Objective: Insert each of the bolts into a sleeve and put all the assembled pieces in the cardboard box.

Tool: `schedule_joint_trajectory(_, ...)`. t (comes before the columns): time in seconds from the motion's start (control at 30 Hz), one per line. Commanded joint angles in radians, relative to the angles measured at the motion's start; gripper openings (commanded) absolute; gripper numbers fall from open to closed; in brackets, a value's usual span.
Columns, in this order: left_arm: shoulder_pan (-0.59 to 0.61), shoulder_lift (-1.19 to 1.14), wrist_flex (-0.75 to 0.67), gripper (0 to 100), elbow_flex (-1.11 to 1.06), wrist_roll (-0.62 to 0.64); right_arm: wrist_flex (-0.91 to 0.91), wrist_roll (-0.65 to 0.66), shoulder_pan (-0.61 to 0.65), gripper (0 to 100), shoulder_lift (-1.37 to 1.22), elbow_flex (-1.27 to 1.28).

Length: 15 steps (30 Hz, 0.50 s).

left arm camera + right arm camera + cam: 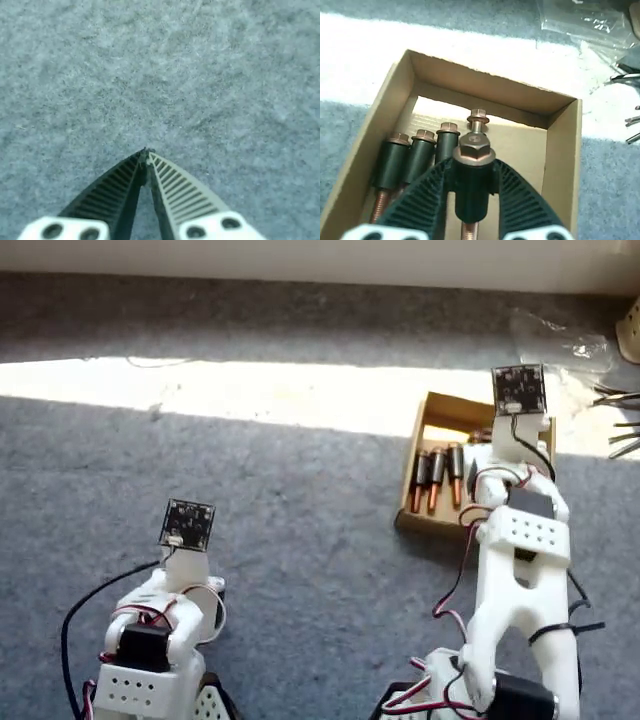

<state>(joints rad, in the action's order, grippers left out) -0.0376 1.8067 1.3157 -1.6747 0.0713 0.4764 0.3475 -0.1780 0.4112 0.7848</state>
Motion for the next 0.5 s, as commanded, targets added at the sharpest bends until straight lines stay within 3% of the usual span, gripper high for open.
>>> schedule_joint_trajectory(0.0, 0.015, 0.012, 0.005, 0, -0.021, -0.008, -0.067, 0.012, -0.024, 0.4, -0.073, -0.090)
schedule_joint_trajectory(0.47, 0.018, 0.012, 0.005, 0, -0.021, -0.008, -0.117, 0.017, -0.091, 0.4, -0.447, -0.271)
